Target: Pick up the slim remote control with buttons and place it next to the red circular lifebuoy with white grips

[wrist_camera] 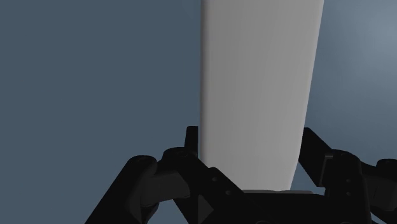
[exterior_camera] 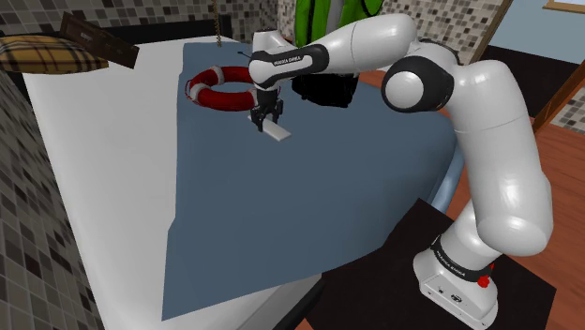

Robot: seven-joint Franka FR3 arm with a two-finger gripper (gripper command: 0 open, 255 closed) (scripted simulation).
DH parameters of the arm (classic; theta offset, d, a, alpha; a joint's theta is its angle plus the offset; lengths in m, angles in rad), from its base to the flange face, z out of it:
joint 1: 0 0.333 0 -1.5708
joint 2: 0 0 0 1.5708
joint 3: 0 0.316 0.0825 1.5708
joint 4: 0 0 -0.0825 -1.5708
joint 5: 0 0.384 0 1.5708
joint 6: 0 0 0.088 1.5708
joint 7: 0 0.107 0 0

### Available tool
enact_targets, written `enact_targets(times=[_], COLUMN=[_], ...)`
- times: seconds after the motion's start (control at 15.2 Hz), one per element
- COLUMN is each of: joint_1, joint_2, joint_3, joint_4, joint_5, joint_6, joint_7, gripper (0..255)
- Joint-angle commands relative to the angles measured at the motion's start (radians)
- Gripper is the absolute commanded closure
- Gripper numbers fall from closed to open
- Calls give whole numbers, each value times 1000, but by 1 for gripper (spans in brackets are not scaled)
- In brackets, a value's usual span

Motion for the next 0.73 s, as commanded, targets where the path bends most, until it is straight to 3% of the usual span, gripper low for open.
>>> enact_targets(times=[0.0,0.33,0.66], joint_1=[0,0,0], joint_2=[0,0,-26], joint_3=[0,0,-1], joint_4=[0,0,84], joint_5=[0,0,-1], joint_6=[0,0,-110], joint_7=[0,0,1], gripper=[0,0,0])
